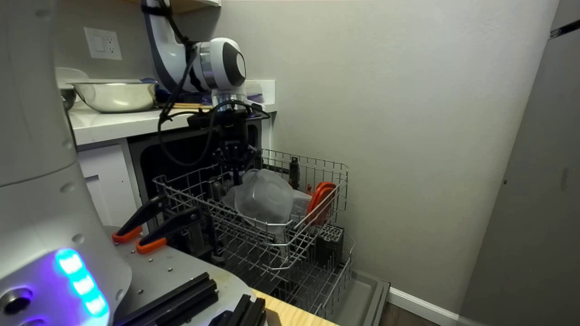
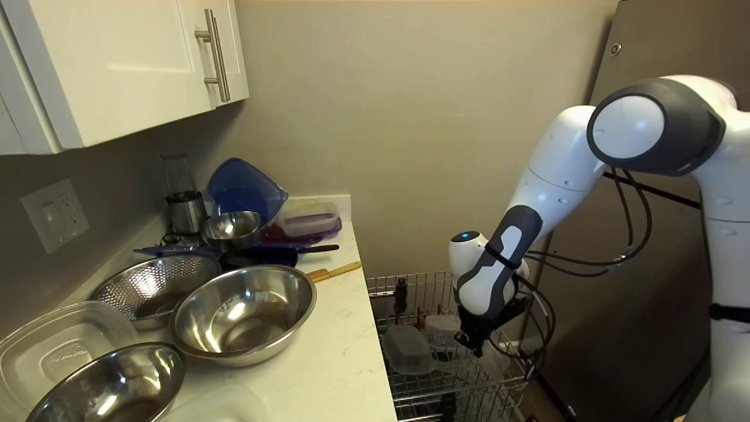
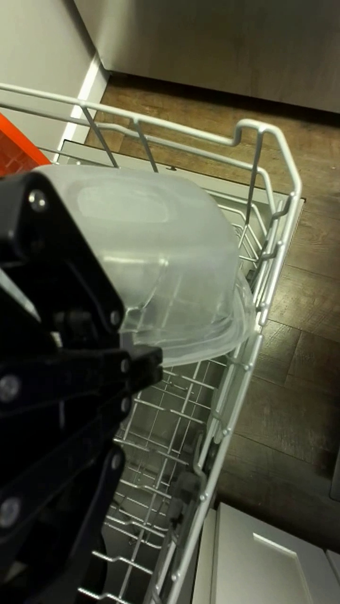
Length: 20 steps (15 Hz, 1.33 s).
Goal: Remove one bowl from the counter and put it in the dishwasher.
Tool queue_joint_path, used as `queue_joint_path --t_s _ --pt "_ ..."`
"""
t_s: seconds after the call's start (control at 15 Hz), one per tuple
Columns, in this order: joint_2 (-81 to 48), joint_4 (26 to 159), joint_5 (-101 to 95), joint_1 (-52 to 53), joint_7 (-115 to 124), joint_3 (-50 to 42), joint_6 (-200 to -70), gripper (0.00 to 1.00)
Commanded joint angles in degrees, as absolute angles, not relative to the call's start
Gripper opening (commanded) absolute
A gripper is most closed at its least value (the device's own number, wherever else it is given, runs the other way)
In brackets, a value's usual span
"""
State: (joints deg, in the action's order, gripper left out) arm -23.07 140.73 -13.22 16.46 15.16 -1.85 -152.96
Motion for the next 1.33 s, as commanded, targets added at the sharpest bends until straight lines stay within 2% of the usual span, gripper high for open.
queue_joint_path --t_s 0.0,0.4,0.47,0.53,0.93,1.27 --pt "-24.8 139.6 -13.4 16.1 15.8 -1.7 -156.2 0.0" --pt "-26.7 136.1 -13.2 16.6 15.4 -1.9 -156.5 0.0" --pt "-26.9 135.7 -12.9 16.4 15.3 -1.7 -156.5 0.18" --pt "-27.2 135.4 -12.6 16.3 15.2 -1.6 -156.7 0.27" --pt "-28.3 134.6 -11.9 16.1 14.8 -1.1 -157.0 0.63" --pt "-28.7 134.4 -10.7 15.4 13.8 0.4 -158.2 0.96"
